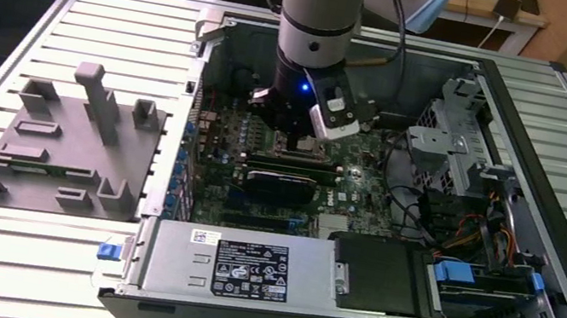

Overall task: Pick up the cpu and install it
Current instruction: 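Install the second cpu locking lever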

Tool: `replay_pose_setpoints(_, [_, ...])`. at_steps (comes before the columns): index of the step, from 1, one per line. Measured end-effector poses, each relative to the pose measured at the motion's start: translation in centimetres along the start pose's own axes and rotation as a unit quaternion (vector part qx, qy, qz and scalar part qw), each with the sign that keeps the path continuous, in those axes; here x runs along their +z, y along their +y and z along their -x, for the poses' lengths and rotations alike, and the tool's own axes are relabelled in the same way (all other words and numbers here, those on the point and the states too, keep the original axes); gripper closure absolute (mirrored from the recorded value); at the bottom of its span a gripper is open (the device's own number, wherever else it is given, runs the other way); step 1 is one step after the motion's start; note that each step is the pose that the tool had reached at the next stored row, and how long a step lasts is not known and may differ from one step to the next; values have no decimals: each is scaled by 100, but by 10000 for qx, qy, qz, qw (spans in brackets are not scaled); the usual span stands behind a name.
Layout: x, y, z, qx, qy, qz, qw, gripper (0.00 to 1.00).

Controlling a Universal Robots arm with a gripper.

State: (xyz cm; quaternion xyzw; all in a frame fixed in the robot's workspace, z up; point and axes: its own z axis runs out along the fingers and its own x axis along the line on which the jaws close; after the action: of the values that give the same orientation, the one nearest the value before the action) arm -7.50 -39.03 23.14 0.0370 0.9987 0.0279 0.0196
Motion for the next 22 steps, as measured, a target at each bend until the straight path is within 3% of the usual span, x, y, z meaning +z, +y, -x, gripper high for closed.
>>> replay_pose_setpoints(8, [9,-7,-10,0,0,1,10000,89])
replay_pose_setpoints(15, [62,-30,-66,0,1,12,10000,89])
replay_pose_setpoints(18, [84,-41,-106,1,3,37,10000,89])
replay_pose_setpoints(22, [107,-61,-161,6,10,139,9999,89])
